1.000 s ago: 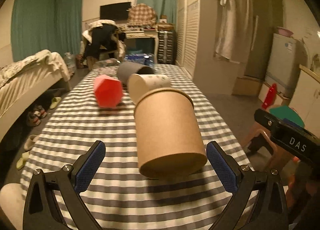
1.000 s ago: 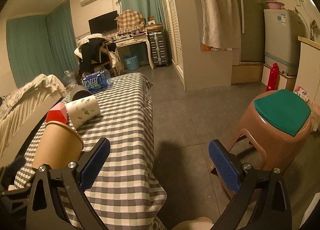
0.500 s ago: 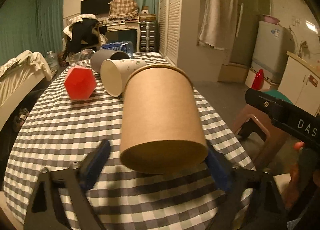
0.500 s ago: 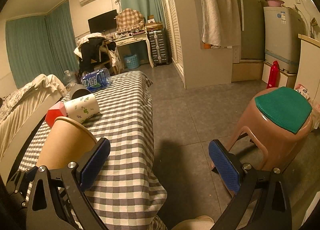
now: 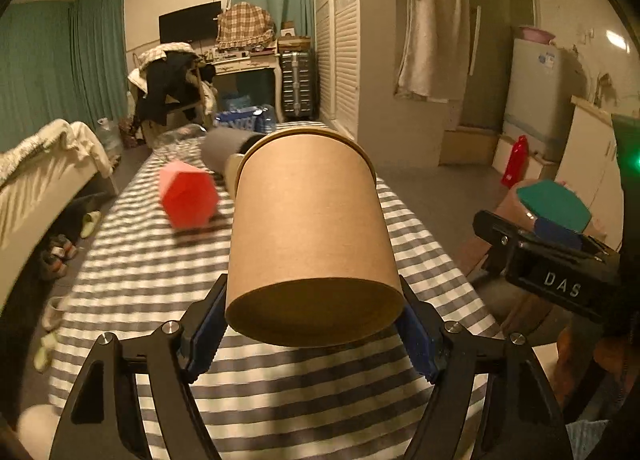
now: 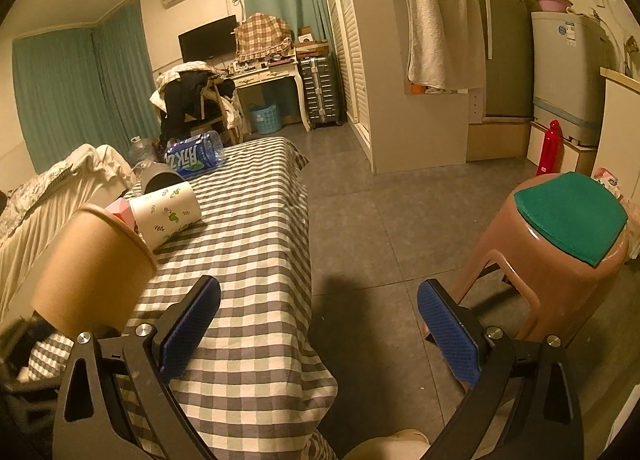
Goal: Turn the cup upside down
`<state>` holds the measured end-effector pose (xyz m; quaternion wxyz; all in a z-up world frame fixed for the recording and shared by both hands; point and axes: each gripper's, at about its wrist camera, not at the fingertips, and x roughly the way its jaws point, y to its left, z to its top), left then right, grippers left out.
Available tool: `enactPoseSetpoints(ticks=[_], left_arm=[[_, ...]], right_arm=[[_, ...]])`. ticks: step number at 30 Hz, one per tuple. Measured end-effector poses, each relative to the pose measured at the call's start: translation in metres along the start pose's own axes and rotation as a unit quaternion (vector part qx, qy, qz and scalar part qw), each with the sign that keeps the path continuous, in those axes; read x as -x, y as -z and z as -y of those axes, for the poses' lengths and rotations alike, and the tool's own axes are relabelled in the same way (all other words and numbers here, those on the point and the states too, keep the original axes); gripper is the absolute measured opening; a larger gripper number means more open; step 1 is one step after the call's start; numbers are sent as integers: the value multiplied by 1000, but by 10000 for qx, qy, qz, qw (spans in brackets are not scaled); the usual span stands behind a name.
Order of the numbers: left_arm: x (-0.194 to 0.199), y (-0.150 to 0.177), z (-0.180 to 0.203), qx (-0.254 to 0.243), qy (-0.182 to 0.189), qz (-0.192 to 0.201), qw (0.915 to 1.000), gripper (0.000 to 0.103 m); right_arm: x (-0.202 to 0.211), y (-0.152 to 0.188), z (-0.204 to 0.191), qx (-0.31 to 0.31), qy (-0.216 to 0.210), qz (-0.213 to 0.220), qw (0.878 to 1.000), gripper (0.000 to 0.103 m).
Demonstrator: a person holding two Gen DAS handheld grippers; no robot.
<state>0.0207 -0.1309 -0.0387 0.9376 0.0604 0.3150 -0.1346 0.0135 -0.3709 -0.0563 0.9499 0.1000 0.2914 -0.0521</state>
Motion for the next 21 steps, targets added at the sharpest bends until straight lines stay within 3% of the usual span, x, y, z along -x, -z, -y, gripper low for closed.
enactPoseSetpoints(ticks=[12, 17, 21], left_arm=[[14, -20, -28, -715, -87, -982, 9926, 78], [2, -31, -30, -1031, -67, -1410, 9846, 78], [-16, -36, -25, -1275, 121, -1903, 9733, 78]], right_arm=[[0, 3, -5, 38, -162, -45, 9999, 99], [-2, 3, -8, 42, -208, -70, 9998, 99], [-5, 4, -8, 7, -251, -114, 9996, 99]])
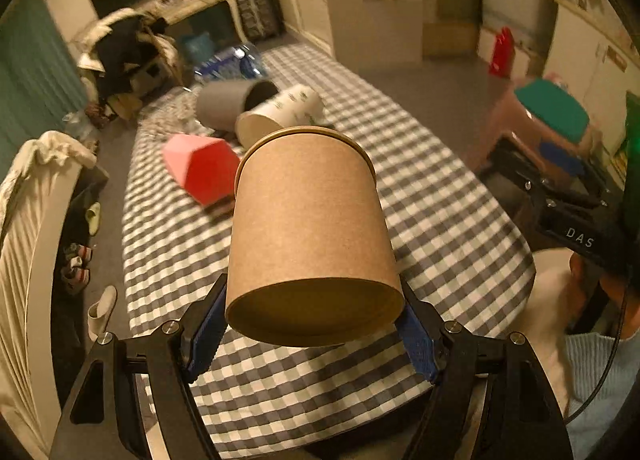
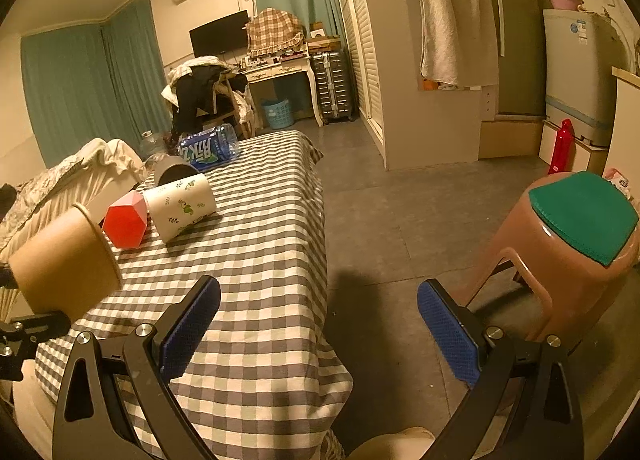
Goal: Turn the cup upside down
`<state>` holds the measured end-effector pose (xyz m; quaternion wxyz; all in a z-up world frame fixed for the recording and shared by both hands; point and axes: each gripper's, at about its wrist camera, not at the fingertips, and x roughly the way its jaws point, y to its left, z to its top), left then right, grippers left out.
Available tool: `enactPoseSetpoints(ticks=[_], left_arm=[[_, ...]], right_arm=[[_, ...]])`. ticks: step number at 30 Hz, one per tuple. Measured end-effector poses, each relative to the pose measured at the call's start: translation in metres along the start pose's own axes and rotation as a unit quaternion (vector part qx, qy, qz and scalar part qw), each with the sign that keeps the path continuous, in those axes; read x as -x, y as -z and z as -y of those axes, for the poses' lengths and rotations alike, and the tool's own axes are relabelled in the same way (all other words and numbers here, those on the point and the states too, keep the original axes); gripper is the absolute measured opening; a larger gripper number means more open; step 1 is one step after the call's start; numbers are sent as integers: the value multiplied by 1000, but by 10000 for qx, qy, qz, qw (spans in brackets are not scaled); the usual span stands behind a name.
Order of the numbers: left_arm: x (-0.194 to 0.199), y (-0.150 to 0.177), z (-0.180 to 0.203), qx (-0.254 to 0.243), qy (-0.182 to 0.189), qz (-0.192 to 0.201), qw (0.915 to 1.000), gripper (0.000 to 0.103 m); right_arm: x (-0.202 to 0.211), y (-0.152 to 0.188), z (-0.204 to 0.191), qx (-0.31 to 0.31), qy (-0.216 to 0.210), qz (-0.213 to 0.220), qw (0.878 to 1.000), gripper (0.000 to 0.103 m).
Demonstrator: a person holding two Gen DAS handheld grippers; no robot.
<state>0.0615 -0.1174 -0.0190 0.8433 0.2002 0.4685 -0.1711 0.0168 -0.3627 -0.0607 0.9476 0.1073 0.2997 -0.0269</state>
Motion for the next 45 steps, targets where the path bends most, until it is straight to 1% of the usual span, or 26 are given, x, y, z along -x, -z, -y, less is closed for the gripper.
enactPoseSetpoints(ticks=[3, 7, 11, 15, 20, 23, 25, 27, 31, 36, 41, 43, 45], left_arm=[[-14, -10, 3, -238, -45, -219, 9995, 78], [-33, -23, 6, -377, -61, -428, 9984, 78], [-38, -38, 11, -541, -172, -279, 9980, 78], [-38, -47, 11, -646, -182, -278, 9974, 78], [-34, -39, 10, -799, -88, -584, 9951, 78], [-29, -34, 12, -977, -179, -619, 9931, 78], [-29, -35, 12, -982, -159, -633, 9930, 78], [-31, -39, 11, -924, -125, -577, 9940, 78], [-36, -53, 10, -805, -88, -288, 9963, 78], [-46, -64, 7, -546, 11, -48, 9985, 78], [-46, -60, 3, -394, 84, 188, 9990, 78], [-44, -56, 2, -357, 112, 376, 9986, 79], [-40, -51, 3, -363, 60, 569, 9977, 79]], right_arm=[[-4, -1, -2, 9, -29, -43, 10000, 99], [-8, -1, -2, 0, -95, -84, 9999, 99], [-11, -1, 0, -56, -125, -117, 9998, 99], [-14, -1, 6, -160, -163, -157, 9996, 99], [-15, -1, 9, -209, -180, -176, 9995, 99], [-16, -1, 7, -221, -208, -178, 9994, 99], [-17, -1, 6, -200, -220, -188, 9994, 99], [-17, -1, 3, -164, -231, -188, 9994, 99], [-17, 0, 2, -160, -219, -197, 9994, 99], [-17, 1, 7, -246, -208, -202, 9993, 99], [-18, 2, 8, -231, -134, -204, 9994, 99], [-18, 2, 8, -227, -122, -192, 9995, 99], [-16, 2, 7, -199, -129, -151, 9996, 99]])
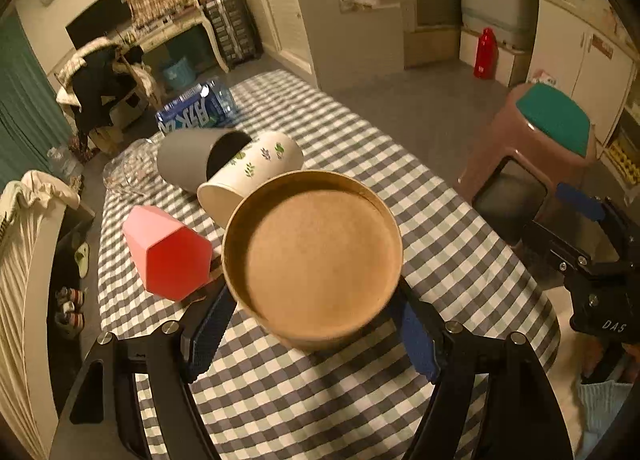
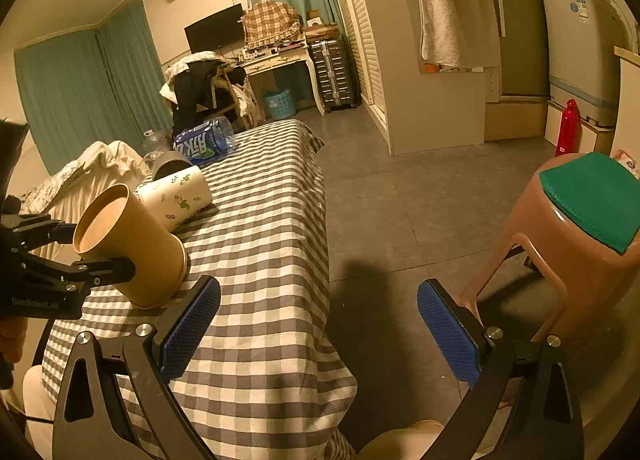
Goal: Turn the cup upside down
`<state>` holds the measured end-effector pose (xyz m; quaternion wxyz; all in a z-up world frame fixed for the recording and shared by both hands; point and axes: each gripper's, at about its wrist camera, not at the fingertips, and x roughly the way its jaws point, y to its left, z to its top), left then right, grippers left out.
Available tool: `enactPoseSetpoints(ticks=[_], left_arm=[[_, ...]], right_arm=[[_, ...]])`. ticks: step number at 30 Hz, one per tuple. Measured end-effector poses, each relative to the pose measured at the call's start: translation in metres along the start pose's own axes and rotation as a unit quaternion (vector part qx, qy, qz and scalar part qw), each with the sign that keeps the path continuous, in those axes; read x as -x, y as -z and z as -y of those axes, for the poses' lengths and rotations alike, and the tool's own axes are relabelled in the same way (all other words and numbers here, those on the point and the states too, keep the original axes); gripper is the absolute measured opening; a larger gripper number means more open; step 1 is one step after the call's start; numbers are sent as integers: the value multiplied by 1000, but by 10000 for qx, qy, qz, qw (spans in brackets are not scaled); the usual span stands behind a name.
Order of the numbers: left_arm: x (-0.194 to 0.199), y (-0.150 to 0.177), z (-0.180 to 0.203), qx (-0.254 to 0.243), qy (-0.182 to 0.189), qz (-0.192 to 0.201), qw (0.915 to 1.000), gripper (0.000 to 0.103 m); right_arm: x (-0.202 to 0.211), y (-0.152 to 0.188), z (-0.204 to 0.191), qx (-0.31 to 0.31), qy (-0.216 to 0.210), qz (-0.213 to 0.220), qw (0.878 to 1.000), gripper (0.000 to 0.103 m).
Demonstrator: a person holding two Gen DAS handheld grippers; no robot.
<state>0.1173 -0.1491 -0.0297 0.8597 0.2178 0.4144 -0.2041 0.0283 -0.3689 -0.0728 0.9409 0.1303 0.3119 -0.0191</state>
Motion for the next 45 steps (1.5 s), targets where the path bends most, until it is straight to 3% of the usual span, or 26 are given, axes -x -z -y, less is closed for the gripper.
enactPoseSetpoints(ticks=[4, 6, 13, 16, 20, 24, 26, 29, 32, 45], left_arm=[[13, 9, 3, 5, -265, 548, 9981, 90], [19, 12, 2, 84, -249, 749, 9968, 91], [53, 28, -18, 974, -150, 1332, 9862, 91], [84, 36, -28, 1370, -217, 1873, 9725, 91], [129, 56, -38, 1921, -486, 2663, 9433, 92], [147, 81, -44, 2346, -779, 2926, 9237, 92], [147, 93, -48, 2524, -828, 2935, 9183, 92], [143, 106, -51, 2543, -857, 2878, 9193, 94], [139, 116, -47, 2467, -1019, 2815, 9217, 102], [133, 129, -57, 2626, -1086, 2647, 9215, 103]], right_arm=[[5, -1, -4, 90, 16, 134, 9999, 99], [7, -1, -7, 119, 50, 182, 9998, 99], [33, -11, -27, 357, 41, 480, 9982, 99], [47, -19, -42, 558, -12, 637, 9964, 99], [67, -33, -66, 852, -83, 906, 9922, 99], [85, -37, -89, 1092, -227, 1084, 9878, 99], [88, -34, -99, 1213, -260, 1103, 9861, 99], [83, -25, -112, 1385, -297, 1011, 9847, 99], [77, -16, -122, 1410, -250, 918, 9854, 99], [76, -8, -128, 1399, 12, 946, 9856, 103]])
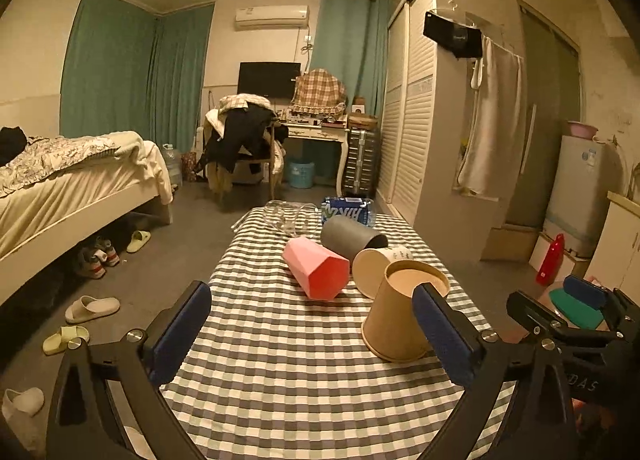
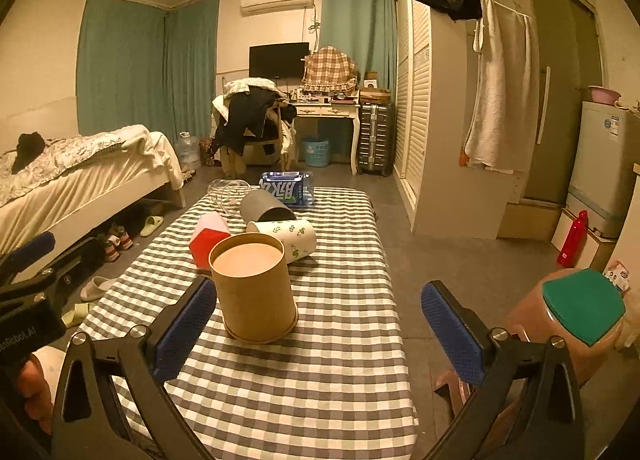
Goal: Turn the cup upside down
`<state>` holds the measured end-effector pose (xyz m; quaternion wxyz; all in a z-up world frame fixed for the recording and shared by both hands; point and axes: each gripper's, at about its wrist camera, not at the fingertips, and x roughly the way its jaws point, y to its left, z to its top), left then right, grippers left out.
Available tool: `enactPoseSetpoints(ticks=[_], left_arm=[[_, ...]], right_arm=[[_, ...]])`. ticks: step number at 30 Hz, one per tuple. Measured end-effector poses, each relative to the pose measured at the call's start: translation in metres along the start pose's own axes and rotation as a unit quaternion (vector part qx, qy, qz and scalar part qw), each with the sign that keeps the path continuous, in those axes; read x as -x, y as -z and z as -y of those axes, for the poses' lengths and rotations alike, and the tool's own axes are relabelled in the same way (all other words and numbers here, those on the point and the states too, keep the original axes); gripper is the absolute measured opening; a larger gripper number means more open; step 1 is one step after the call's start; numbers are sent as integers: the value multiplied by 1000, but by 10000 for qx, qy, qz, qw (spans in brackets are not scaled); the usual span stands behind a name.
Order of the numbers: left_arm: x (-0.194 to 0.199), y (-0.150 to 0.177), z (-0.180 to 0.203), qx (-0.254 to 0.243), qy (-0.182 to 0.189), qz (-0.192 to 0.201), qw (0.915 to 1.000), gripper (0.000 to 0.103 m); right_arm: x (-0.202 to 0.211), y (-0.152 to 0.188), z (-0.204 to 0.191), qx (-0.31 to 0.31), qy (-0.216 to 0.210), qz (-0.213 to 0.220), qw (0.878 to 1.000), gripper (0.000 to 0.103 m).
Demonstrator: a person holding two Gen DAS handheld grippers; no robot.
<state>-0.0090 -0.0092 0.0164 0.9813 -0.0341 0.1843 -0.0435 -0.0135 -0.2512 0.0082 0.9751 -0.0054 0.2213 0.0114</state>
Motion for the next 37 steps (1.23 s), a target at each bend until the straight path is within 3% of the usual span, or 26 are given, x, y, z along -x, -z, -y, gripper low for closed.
enactPoseSetpoints(ticks=[37], left_arm=[[0, 1, -5, 26, -20, -73, 10000, 103]], right_arm=[[-4, 12, -4, 1, 38, -153, 9999, 103]])
